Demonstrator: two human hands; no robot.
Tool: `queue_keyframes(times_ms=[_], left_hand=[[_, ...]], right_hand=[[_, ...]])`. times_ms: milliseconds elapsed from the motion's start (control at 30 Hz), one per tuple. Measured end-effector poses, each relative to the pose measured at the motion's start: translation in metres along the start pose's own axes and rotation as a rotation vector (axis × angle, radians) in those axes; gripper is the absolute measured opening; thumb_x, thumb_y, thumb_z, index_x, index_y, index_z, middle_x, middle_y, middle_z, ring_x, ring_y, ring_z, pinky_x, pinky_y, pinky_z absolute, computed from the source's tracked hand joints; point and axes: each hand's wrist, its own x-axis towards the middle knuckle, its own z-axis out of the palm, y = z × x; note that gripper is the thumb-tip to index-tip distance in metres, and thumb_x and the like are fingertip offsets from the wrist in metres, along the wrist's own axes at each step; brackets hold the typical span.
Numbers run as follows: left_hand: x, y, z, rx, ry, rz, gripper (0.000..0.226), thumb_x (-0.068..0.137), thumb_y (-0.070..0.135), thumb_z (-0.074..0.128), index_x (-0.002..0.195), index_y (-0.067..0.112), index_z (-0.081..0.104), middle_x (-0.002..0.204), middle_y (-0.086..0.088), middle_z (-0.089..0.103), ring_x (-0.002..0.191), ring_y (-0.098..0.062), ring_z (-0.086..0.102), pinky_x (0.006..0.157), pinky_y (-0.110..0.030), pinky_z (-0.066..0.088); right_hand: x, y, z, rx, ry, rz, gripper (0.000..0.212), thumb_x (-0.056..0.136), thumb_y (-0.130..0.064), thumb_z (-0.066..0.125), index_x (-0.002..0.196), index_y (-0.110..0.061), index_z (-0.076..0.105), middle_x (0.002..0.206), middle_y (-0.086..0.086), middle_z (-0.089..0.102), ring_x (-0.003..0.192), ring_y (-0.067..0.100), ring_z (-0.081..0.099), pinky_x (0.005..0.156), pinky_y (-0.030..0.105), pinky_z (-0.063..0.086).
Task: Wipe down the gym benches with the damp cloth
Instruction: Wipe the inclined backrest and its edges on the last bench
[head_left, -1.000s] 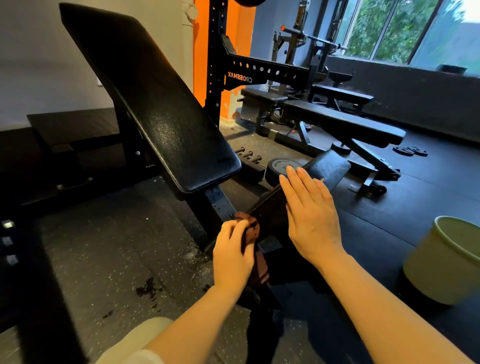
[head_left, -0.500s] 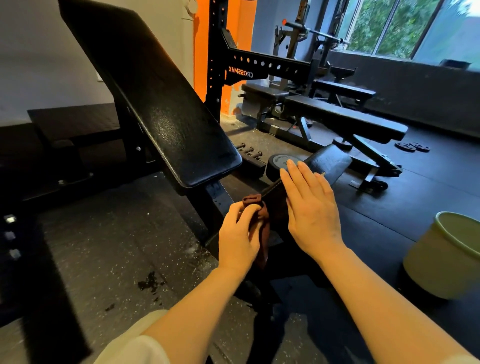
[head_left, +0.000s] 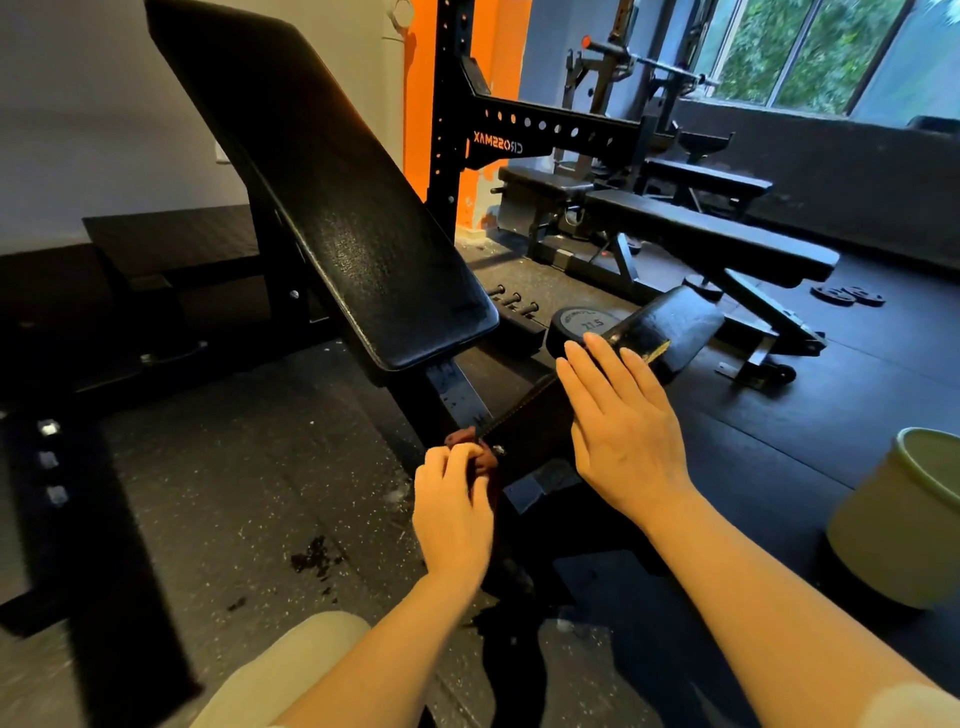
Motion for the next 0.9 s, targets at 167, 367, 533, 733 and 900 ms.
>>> queue_keyframes(times_ms=[167, 367, 533, 733, 900], left_hand=[[0.019, 0.065, 0.010, -0.086, 0.130, 0.274, 0.032, 0.082, 0.009, 0.069, 0.112, 0.018, 0.061, 0.119, -0.004, 0.054, 0.103, -0.020, 0.047, 0.082, -0.019, 0.033], [0.006, 0.019, 0.019, -0.008, -0.037, 0.042, 0.029, 0.084, 0.007, 0.063, 0.108, 0.021, 0.053, 0.113, -0.001, 0.050, 0.096, -0.025, 0.052, 0.070, -0.037, 0.047], [0.003, 0.004, 0.001, -0.185, 0.086, -0.226, 0.017, 0.090, 0.013, 0.063, 0.101, 0.022, 0.052, 0.101, 0.002, 0.047, 0.088, -0.015, 0.054, 0.073, -0.024, 0.040], [-0.001, 0.035, 0.016, -0.232, 0.025, 0.156, 0.044, 0.084, 0.003, 0.066, 0.122, 0.023, 0.057, 0.119, 0.003, 0.055, 0.105, -0.010, 0.053, 0.092, -0.024, 0.044], [0.017, 0.001, 0.009, -0.180, -0.055, 0.078, 0.026, 0.087, 0.012, 0.066, 0.111, 0.017, 0.056, 0.109, 0.000, 0.051, 0.097, -0.014, 0.052, 0.081, -0.023, 0.041]], right_hand=[[0.000, 0.000, 0.001, 0.020, -0.008, -0.003, 0.053, 0.087, -0.018, 0.038, 0.138, -0.004, 0.049, 0.146, 0.013, 0.046, 0.141, 0.027, 0.033, 0.119, 0.040, 0.015], [0.001, 0.001, -0.003, -0.001, -0.045, -0.003, 0.055, 0.086, -0.018, 0.037, 0.138, -0.005, 0.050, 0.147, 0.012, 0.045, 0.141, 0.026, 0.030, 0.118, 0.039, 0.015], [0.003, -0.005, -0.005, -0.032, -0.075, 0.023, 0.055, 0.085, -0.018, 0.044, 0.138, -0.006, 0.049, 0.147, 0.012, 0.044, 0.143, 0.027, 0.029, 0.118, 0.041, 0.013], [-0.003, -0.019, -0.002, -0.114, -0.127, -0.019, 0.059, 0.089, -0.021, 0.054, 0.143, -0.002, 0.040, 0.153, 0.017, 0.034, 0.146, 0.031, 0.022, 0.120, 0.047, 0.009], [-0.004, -0.021, 0.004, -0.174, -0.197, -0.044, 0.060, 0.093, -0.031, 0.052, 0.145, -0.005, 0.037, 0.153, 0.015, 0.033, 0.147, 0.031, 0.018, 0.119, 0.048, 0.005]])
